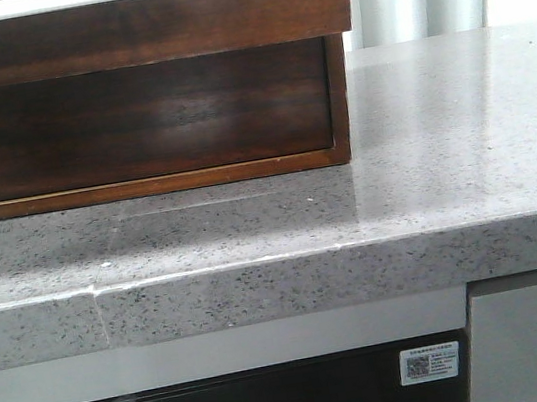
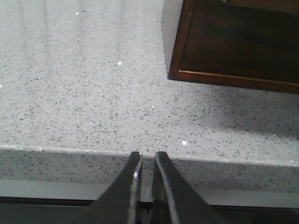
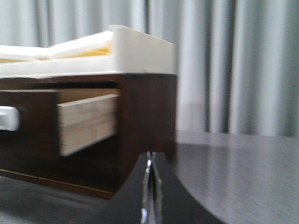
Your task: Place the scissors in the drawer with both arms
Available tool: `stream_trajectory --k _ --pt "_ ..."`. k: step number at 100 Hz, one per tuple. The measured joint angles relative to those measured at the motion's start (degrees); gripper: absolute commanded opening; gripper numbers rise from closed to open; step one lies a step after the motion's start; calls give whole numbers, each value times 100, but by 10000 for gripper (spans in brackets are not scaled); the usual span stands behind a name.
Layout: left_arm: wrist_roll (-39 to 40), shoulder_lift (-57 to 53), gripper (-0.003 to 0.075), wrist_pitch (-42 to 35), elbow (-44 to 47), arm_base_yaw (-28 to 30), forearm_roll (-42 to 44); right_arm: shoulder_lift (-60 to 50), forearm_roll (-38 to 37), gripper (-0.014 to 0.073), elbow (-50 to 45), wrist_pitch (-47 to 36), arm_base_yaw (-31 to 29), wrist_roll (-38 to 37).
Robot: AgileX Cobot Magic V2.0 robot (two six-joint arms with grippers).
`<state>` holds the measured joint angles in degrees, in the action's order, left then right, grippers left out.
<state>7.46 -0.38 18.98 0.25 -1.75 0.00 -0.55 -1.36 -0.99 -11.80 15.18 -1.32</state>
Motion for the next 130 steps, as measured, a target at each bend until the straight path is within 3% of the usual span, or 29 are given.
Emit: stream_trajectory --k 10,32,69,130 --pt "0 0 3 0 0 0 0 0 -69 -116 0 140 -495 -99" --pt "0 0 3 0 0 0 0 0 -128 -116 0 1481 -1090 -108" --pt "0 0 3 0 0 0 0 0 -128 -116 0 2980 -1327 10" --pt "0 0 3 0 0 0 0 0 -128 -116 0 3034 -1365 83"
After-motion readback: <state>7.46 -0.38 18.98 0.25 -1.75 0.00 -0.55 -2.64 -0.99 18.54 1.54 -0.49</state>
